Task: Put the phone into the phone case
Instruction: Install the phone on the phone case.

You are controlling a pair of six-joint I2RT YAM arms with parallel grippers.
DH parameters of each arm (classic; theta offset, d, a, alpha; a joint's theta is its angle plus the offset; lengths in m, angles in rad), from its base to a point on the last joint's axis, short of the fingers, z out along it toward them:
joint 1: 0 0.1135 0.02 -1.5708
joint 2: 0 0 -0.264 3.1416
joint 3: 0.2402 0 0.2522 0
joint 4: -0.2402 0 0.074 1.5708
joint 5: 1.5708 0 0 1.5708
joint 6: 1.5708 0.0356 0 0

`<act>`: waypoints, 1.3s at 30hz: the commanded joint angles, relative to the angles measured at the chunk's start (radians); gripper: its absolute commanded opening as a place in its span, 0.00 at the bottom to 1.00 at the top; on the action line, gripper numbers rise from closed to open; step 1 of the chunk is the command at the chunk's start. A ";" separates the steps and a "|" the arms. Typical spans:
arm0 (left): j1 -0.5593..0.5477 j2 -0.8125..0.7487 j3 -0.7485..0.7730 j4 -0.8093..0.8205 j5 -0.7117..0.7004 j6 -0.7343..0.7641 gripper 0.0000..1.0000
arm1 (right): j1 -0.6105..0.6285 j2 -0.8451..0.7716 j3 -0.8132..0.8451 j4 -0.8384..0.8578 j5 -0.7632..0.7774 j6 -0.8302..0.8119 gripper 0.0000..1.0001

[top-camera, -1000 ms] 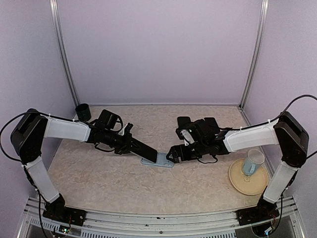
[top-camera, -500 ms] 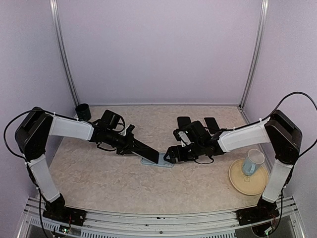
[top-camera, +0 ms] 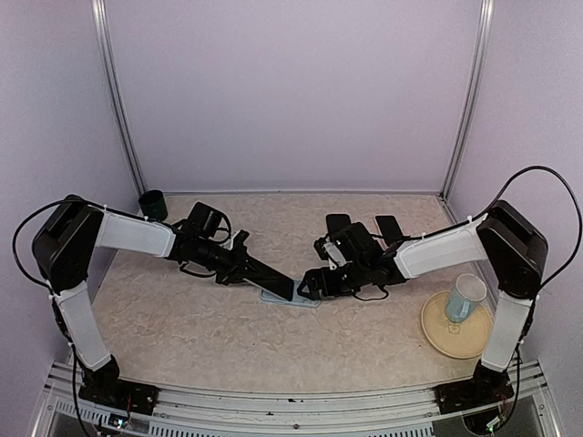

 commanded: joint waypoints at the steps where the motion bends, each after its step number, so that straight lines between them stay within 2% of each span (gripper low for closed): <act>1: -0.011 0.028 0.020 0.031 0.015 -0.026 0.00 | 0.013 0.026 0.028 0.026 -0.021 0.008 0.91; 39: -0.071 0.105 -0.038 0.221 0.025 -0.162 0.00 | 0.036 0.069 0.038 0.085 -0.086 0.040 0.88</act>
